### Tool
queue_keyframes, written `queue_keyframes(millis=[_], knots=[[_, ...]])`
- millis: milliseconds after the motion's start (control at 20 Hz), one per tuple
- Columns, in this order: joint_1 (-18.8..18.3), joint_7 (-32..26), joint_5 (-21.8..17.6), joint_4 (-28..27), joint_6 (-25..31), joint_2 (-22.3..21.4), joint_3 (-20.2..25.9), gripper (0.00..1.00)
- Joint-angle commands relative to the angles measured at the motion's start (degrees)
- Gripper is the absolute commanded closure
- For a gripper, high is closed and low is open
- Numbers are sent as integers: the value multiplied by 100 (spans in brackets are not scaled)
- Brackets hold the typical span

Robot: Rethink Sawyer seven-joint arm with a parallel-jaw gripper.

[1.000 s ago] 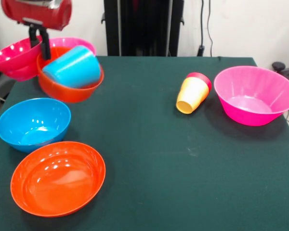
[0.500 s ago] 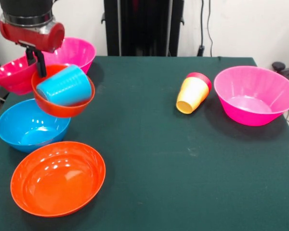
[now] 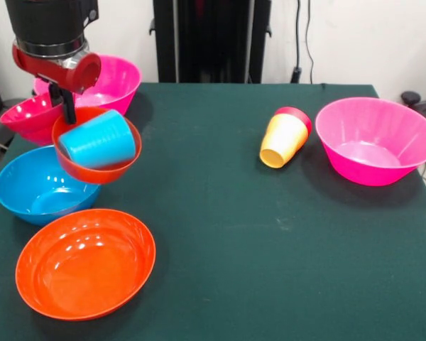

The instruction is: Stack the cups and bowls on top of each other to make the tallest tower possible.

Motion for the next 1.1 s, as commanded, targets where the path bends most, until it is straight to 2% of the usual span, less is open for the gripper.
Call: queue_keyframes(millis=[50,200,300,550,700,950,1100], knots=[[231,457,-25,-4,-401,-1,28,100],[224,234,-85,-375,-262,186,82,100],[221,210,-125,-418,-323,263,79,100],[211,187,-255,-84,-861,137,97,100],[218,202,-240,-68,-953,189,102,100],[283,87,-168,-224,-580,167,37,100],[291,90,-118,-188,-552,113,34,100]])
